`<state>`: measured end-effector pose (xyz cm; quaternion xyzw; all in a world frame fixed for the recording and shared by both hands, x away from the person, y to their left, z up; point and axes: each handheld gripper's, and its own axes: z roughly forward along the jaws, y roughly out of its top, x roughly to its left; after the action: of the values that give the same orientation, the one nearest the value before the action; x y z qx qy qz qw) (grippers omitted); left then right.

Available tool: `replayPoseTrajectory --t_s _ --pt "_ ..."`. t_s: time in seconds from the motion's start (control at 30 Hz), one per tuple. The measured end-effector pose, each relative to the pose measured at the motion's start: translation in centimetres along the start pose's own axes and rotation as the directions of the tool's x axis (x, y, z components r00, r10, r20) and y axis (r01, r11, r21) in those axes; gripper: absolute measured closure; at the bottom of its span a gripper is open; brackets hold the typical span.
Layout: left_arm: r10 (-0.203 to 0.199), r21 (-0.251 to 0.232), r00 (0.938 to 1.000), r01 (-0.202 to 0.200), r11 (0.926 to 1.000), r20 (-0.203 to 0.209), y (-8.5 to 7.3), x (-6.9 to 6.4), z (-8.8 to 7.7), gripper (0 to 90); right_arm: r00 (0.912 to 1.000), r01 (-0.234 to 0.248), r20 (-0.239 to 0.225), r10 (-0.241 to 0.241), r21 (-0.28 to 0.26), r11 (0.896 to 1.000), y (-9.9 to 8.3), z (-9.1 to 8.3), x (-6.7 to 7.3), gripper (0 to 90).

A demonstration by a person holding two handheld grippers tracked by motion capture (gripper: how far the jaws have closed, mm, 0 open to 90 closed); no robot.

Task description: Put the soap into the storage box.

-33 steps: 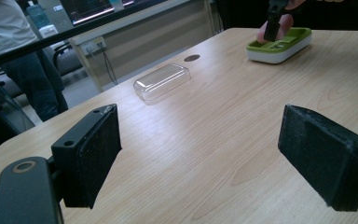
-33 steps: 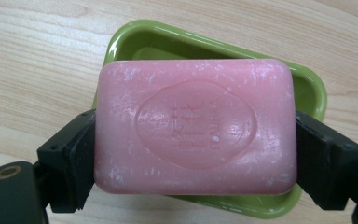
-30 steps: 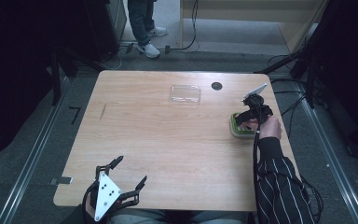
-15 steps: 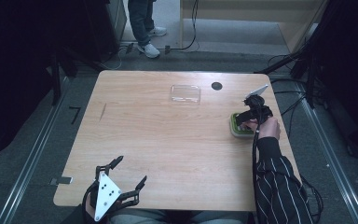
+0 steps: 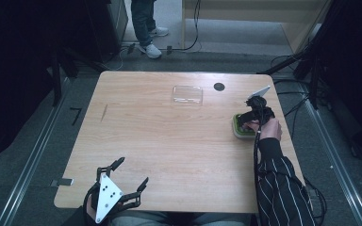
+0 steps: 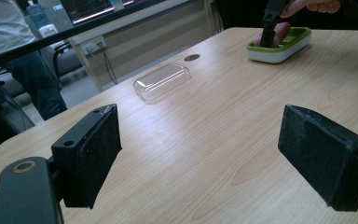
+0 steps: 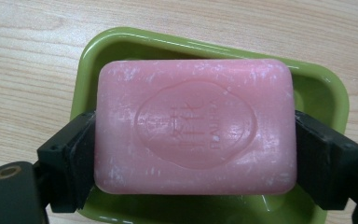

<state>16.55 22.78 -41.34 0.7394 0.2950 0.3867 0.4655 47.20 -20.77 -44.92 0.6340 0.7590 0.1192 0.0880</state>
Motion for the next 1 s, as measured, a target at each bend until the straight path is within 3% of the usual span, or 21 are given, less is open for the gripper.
replayPoseTrajectory --t_s 0.33,1.0 --pt "-0.001 -0.002 1.0000 0.001 1.0000 -0.002 -0.01 0.02 -0.02 13.6 0.9992 -0.037 0.012 0.037 -0.001 0.999 -0.17 0.02 0.22 13.6" --pt "-0.001 -0.004 1.0000 0.001 1.0000 -0.002 -0.01 0.04 -0.04 13.6 0.9993 -0.032 0.019 0.031 0.043 0.999 -0.40 0.77 0.21 13.6"
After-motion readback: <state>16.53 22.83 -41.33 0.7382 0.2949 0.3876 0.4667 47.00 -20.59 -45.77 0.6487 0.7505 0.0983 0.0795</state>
